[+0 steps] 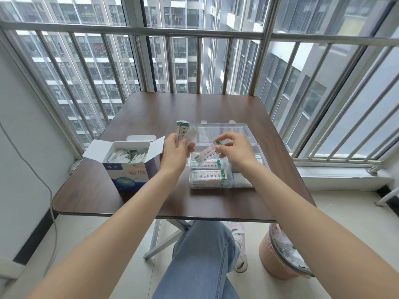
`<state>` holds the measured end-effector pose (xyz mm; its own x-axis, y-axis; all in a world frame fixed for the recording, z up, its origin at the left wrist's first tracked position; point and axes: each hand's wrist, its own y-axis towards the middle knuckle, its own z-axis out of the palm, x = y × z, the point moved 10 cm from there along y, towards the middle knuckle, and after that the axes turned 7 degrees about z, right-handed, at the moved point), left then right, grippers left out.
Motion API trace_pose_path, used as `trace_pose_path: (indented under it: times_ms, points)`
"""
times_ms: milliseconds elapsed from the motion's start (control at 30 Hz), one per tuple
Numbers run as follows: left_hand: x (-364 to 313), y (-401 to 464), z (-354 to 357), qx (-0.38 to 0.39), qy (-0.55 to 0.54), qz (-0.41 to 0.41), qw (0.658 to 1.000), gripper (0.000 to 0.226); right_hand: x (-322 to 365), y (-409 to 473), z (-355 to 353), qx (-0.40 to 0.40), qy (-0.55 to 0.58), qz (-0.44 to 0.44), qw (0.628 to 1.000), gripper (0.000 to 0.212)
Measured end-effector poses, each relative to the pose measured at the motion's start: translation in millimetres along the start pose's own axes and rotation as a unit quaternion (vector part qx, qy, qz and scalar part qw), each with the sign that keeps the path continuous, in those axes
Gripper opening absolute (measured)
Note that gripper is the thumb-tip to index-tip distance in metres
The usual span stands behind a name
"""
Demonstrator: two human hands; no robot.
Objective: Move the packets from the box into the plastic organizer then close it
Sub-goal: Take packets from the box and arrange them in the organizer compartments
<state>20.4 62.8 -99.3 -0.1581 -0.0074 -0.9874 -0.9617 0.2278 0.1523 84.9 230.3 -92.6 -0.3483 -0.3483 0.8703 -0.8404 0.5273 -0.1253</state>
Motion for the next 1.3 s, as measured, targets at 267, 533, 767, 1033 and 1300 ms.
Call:
trace_pose_path:
  times_ms: [267, 533, 767, 1033, 1300]
  points:
    - [2, -2, 6, 0.020, -0.022, -0.009, 1.000, 0.013, 4, -5, 13, -0.045, -0.248, -0.055, 0.966, 0.016]
    - [1, -2, 9, 0.027, -0.026, -0.011, 0.999, 0.010, 10, -8, 22, -0.054, -0.338, -0.063, 0.938, 0.010]
    - [5, -5, 12, 0.052, -0.047, -0.027, 0.997, 0.007, 17, -13, 14, -0.056, -0.289, -0.088, 0.952, 0.021]
    - [2, -12, 25, 0.120, -0.049, -0.019, 0.991, 0.005, 5, -15, 20, 0.120, 0.276, 0.070, 0.951, 0.022]
    - [-3, -2, 5, 0.008, 0.144, 0.032, 0.989, 0.025, -11, -4, -3, 0.032, 0.145, 0.051, 0.988, 0.011]
